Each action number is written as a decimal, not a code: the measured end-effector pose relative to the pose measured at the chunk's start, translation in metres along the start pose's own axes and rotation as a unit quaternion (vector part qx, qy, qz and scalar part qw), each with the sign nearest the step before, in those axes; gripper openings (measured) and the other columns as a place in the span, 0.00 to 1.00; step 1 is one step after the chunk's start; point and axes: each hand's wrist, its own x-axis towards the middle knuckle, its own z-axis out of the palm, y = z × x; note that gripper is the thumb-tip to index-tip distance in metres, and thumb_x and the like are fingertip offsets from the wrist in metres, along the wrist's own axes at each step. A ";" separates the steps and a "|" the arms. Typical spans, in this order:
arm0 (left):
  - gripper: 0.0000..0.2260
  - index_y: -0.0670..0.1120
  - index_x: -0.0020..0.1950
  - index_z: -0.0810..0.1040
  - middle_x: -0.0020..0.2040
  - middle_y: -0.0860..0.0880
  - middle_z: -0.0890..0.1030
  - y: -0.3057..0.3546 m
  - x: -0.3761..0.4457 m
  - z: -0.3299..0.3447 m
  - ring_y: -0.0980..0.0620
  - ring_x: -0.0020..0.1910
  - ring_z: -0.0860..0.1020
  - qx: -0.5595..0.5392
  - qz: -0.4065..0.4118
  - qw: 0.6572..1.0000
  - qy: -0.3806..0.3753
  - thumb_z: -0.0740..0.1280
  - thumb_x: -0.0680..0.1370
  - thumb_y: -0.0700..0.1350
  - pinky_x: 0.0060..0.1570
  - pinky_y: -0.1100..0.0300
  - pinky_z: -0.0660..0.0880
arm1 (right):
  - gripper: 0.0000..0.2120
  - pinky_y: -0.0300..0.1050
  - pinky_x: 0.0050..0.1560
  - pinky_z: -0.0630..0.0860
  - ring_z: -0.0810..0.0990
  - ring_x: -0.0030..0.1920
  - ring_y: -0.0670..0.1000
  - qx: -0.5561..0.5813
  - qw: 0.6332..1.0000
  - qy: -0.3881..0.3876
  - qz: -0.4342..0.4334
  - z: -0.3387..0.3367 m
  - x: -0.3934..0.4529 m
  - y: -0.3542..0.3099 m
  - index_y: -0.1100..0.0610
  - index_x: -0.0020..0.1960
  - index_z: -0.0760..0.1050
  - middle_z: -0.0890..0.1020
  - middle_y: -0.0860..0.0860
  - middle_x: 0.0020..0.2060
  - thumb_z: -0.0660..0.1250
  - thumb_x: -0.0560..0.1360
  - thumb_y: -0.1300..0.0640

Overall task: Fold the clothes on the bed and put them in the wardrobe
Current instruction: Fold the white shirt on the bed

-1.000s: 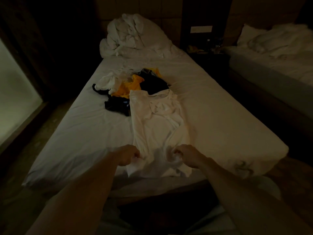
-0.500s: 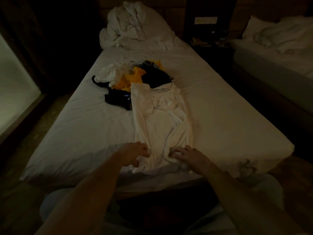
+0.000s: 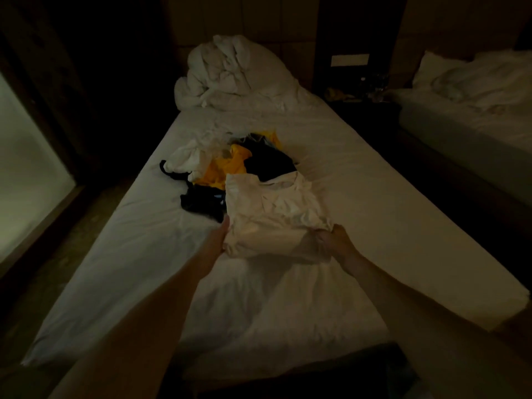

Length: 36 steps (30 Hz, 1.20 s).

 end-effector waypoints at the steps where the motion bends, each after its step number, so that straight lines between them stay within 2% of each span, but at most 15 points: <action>1: 0.29 0.52 0.70 0.71 0.63 0.51 0.78 0.008 0.011 -0.004 0.50 0.60 0.77 -0.036 -0.015 0.999 -0.035 0.51 0.78 0.68 0.49 0.57 0.76 | 0.20 0.54 0.57 0.78 0.80 0.55 0.55 0.023 1.000 0.000 0.003 0.000 0.013 -0.010 0.56 0.63 0.78 0.82 0.53 0.56 0.71 0.73 0.50; 4: 0.36 0.54 0.71 0.70 0.65 0.51 0.77 0.029 0.038 -0.012 0.50 0.62 0.77 -0.068 -0.041 0.990 -0.113 0.57 0.70 0.74 0.56 0.50 0.77 | 0.26 0.55 0.57 0.78 0.79 0.54 0.55 0.054 0.998 0.016 0.041 0.000 0.056 -0.034 0.58 0.63 0.74 0.79 0.54 0.57 0.73 0.70 0.48; 8: 0.32 0.46 0.63 0.76 0.61 0.47 0.81 0.045 0.077 -0.019 0.49 0.57 0.80 0.027 -0.034 0.988 -0.147 0.80 0.62 0.55 0.53 0.51 0.79 | 0.28 0.53 0.55 0.78 0.79 0.53 0.58 0.084 0.994 0.025 0.071 0.001 0.110 -0.062 0.61 0.65 0.75 0.80 0.57 0.55 0.73 0.69 0.49; 10: 0.17 0.44 0.58 0.78 0.56 0.45 0.82 0.054 0.103 -0.022 0.47 0.54 0.81 0.029 -0.004 0.994 -0.108 0.75 0.72 0.45 0.53 0.51 0.79 | 0.29 0.53 0.54 0.78 0.79 0.53 0.58 0.096 0.992 0.026 0.082 0.004 0.138 -0.071 0.61 0.65 0.75 0.80 0.57 0.55 0.74 0.69 0.48; 12: 0.03 0.44 0.52 0.78 0.47 0.46 0.79 0.064 0.131 -0.023 0.50 0.43 0.79 -0.013 0.011 0.999 -0.044 0.66 0.79 0.41 0.43 0.57 0.77 | 0.30 0.51 0.49 0.78 0.79 0.52 0.58 0.105 0.990 0.021 0.092 0.009 0.165 -0.078 0.60 0.63 0.76 0.81 0.56 0.55 0.76 0.67 0.46; 14: 0.06 0.45 0.52 0.78 0.43 0.47 0.77 0.070 0.156 -0.020 0.52 0.39 0.75 -0.076 0.010 0.997 -0.008 0.61 0.81 0.39 0.39 0.59 0.72 | 0.28 0.50 0.48 0.78 0.80 0.51 0.56 0.110 0.989 0.004 0.097 0.017 0.195 -0.080 0.59 0.61 0.79 0.82 0.54 0.53 0.76 0.66 0.45; 16: 0.06 0.47 0.55 0.77 0.44 0.49 0.77 0.071 0.183 -0.015 0.51 0.40 0.75 -0.120 -0.004 0.992 0.033 0.61 0.82 0.42 0.38 0.58 0.71 | 0.24 0.49 0.48 0.77 0.81 0.50 0.56 0.122 0.988 -0.006 0.096 0.026 0.221 -0.080 0.58 0.61 0.80 0.82 0.54 0.51 0.74 0.69 0.47; 18: 0.06 0.47 0.56 0.75 0.46 0.48 0.77 0.066 0.211 -0.014 0.51 0.42 0.74 -0.125 -0.008 0.989 0.076 0.61 0.82 0.44 0.38 0.58 0.70 | 0.22 0.46 0.41 0.77 0.81 0.48 0.55 0.134 0.985 -0.004 0.104 0.035 0.249 -0.074 0.61 0.60 0.79 0.82 0.55 0.50 0.73 0.72 0.48; 20: 0.05 0.45 0.56 0.76 0.53 0.42 0.77 0.058 0.240 -0.016 0.47 0.46 0.76 -0.083 0.006 0.989 0.121 0.63 0.81 0.43 0.40 0.57 0.72 | 0.24 0.45 0.39 0.76 0.81 0.48 0.55 0.129 0.985 0.007 0.110 0.043 0.272 -0.065 0.61 0.61 0.77 0.82 0.57 0.52 0.72 0.73 0.46; 23: 0.15 0.42 0.64 0.71 0.61 0.39 0.74 0.048 0.275 -0.015 0.42 0.57 0.75 0.016 0.020 0.978 0.207 0.66 0.78 0.41 0.47 0.51 0.75 | 0.33 0.54 0.58 0.77 0.78 0.59 0.58 0.032 0.995 0.043 0.089 0.053 0.303 -0.047 0.58 0.68 0.73 0.78 0.57 0.62 0.71 0.71 0.38; 27: 0.27 0.39 0.69 0.63 0.68 0.38 0.66 0.046 0.292 0.000 0.36 0.67 0.64 0.247 -0.018 0.919 0.306 0.68 0.76 0.48 0.62 0.42 0.67 | 0.48 0.54 0.65 0.67 0.66 0.70 0.61 -0.136 0.983 0.059 0.105 0.057 0.316 -0.026 0.54 0.76 0.57 0.66 0.57 0.71 0.74 0.66 0.36; 29: 0.29 0.40 0.71 0.63 0.69 0.38 0.63 0.049 0.291 0.005 0.36 0.68 0.62 0.293 -0.029 0.915 0.274 0.65 0.77 0.55 0.63 0.42 0.64 | 0.51 0.54 0.68 0.64 0.62 0.72 0.61 -0.182 0.978 0.015 0.104 0.056 0.319 -0.016 0.53 0.77 0.53 0.63 0.57 0.73 0.76 0.65 0.37; 31: 0.28 0.43 0.71 0.66 0.70 0.38 0.63 0.049 0.290 0.006 0.36 0.68 0.62 0.330 -0.026 0.914 0.235 0.63 0.77 0.58 0.63 0.43 0.64 | 0.47 0.48 0.66 0.68 0.67 0.71 0.58 -0.160 0.983 -0.022 0.092 0.053 0.320 -0.012 0.56 0.76 0.57 0.66 0.56 0.73 0.77 0.67 0.42; 34: 0.27 0.44 0.69 0.70 0.69 0.39 0.66 0.050 0.284 0.006 0.37 0.67 0.65 0.420 -0.016 0.881 0.219 0.66 0.76 0.58 0.63 0.45 0.66 | 0.42 0.42 0.57 0.68 0.70 0.69 0.58 -0.128 0.989 -0.010 0.078 0.049 0.317 -0.018 0.60 0.75 0.62 0.70 0.57 0.71 0.77 0.69 0.46; 36: 0.25 0.44 0.67 0.72 0.68 0.39 0.68 0.053 0.275 0.005 0.38 0.66 0.65 0.446 0.000 0.869 0.214 0.64 0.77 0.59 0.62 0.46 0.67 | 0.41 0.42 0.57 0.70 0.72 0.67 0.58 -0.107 0.992 0.000 0.071 0.046 0.309 -0.029 0.61 0.74 0.64 0.72 0.57 0.69 0.77 0.69 0.46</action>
